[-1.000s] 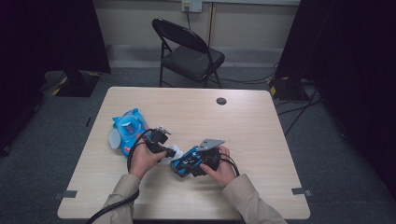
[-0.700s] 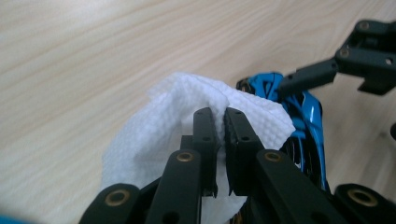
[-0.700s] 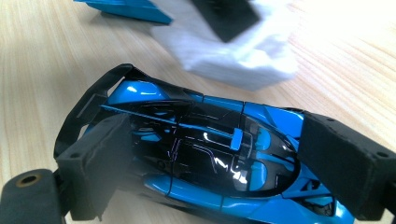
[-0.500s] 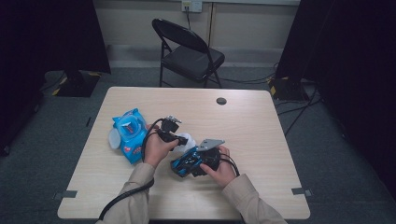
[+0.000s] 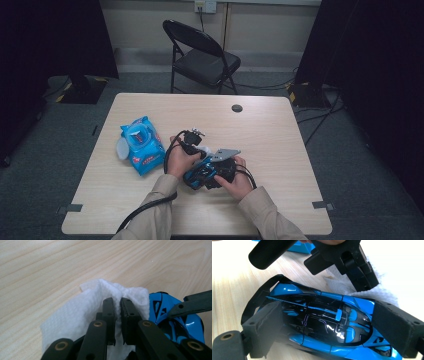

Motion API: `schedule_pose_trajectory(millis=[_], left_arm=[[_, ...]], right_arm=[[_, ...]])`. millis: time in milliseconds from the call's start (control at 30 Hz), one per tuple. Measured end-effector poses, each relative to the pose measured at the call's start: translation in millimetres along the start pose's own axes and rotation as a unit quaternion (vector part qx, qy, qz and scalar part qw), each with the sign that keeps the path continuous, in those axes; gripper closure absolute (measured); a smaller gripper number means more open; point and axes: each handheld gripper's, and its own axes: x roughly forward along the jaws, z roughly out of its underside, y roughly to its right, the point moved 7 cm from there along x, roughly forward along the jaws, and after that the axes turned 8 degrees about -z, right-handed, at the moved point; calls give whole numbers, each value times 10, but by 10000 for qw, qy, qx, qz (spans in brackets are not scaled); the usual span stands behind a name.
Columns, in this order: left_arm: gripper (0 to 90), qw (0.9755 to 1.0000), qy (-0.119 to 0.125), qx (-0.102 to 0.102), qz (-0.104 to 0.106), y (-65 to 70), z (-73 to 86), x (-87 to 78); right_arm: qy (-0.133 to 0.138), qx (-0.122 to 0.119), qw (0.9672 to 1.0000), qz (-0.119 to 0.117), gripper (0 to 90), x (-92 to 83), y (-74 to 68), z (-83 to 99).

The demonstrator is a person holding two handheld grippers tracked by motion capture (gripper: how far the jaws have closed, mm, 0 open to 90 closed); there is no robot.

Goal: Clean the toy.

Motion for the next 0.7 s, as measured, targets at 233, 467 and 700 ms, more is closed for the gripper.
schedule_pose_trajectory(millis=[233,467,700], left_arm=[[833,9999,-49,125,30,0,42,-31],[834,9999,-87,95,89,-15,125,-97],[834,9998,-128,25,157,-42,239,-184]], right_arm=[[1,4,10000,-5,99,0,-1,1],[14,-1,10000,-10,99,0,0,2],[7,4,10000,-9,99,0,0,1]])
